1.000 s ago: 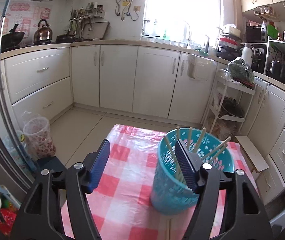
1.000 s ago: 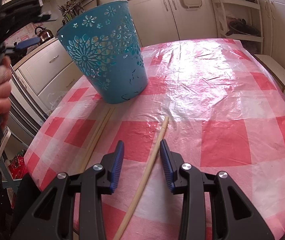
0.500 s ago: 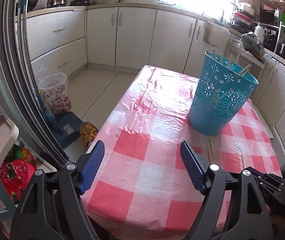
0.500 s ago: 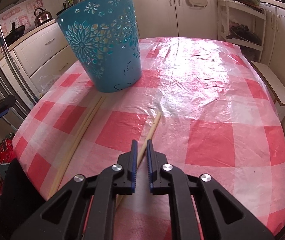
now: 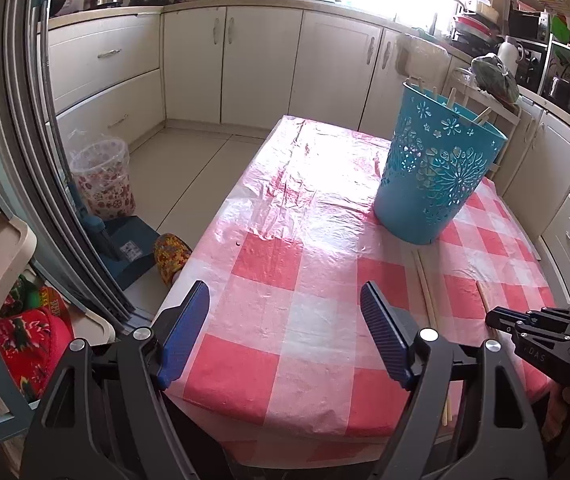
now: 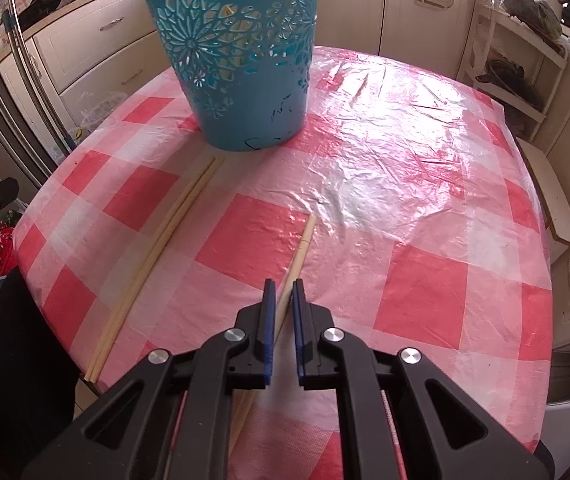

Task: Organize utensils
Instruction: 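Lift the chopstick with the right tool and lower it into the teal cup, then reach the open right tool back to the loose chopsticks on the cloth, then close the left tool on a loose wooden chopstick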

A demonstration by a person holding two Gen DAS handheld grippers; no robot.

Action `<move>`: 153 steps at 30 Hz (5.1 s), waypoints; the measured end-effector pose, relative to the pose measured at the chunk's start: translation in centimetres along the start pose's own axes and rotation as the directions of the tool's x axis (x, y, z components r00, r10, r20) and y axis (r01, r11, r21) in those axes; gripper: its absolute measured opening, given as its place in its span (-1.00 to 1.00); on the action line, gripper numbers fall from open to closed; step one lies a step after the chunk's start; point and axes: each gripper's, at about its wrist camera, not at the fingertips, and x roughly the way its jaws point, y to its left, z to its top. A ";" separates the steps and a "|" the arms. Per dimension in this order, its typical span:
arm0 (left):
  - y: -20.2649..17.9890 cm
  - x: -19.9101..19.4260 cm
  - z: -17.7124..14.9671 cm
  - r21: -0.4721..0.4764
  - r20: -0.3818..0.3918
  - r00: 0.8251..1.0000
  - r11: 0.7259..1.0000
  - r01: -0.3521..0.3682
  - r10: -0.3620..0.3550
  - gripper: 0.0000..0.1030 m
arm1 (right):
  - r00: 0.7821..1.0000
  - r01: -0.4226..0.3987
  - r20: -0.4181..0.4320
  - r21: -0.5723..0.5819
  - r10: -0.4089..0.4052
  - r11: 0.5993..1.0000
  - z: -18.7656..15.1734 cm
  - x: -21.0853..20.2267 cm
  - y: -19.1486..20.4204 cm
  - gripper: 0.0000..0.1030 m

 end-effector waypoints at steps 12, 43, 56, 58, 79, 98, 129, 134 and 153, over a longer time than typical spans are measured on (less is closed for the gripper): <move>-1.1 0.5 -1.0 0.030 -0.034 0.999 1.000 0.009 -0.008 0.44 | 0.944 -0.329 0.182 0.437 0.276 0.837 -2.9 -0.6 -6.3 -0.89; -1.8 1.9 -2.0 0.042 -0.066 0.998 0.999 0.000 0.003 0.44 | 0.674 -0.459 0.714 0.204 0.190 0.864 14.5 -13.7 -3.7 -0.89; -1.0 2.4 -1.9 0.009 -0.086 0.996 1.000 0.020 -0.019 0.44 | 0.690 -0.155 0.720 0.251 -0.077 0.956 18.4 -6.2 -1.2 -0.88; -0.9 2.5 -1.8 0.006 -0.090 0.996 1.000 0.020 -0.019 0.44 | 0.712 -0.143 0.699 0.231 -0.062 0.962 17.7 -5.2 -0.7 -0.88; -2.8 0.9 -2.2 0.047 -0.092 0.996 0.999 0.006 -0.002 0.50 | 0.926 -0.078 0.376 0.255 -0.024 0.964 -0.9 -3.5 -0.1 -0.36; -2.9 -0.6 -2.3 0.055 -0.074 0.997 0.998 -0.008 0.012 0.53 | 0.967 -0.090 0.249 0.165 0.047 0.982 -1.3 -1.2 3.5 -0.36; -2.7 -0.1 -2.3 0.050 -0.098 0.995 0.999 0.014 -0.009 0.54 | 0.987 -0.020 0.159 0.078 0.007 0.997 0.2 1.0 4.2 -0.75; -5.8 1.6 -0.8 0.095 -0.167 0.981 0.989 0.116 -0.099 0.54 | 0.988 -0.033 0.151 0.067 0.022 0.997 -1.6 -0.4 1.7 -0.76; -11.9 9.7 0.6 0.177 -0.285 0.956 0.977 0.123 -0.069 -0.87 | 0.979 -0.076 0.203 0.226 0.029 0.971 -1.0 0.0 -1.8 -0.46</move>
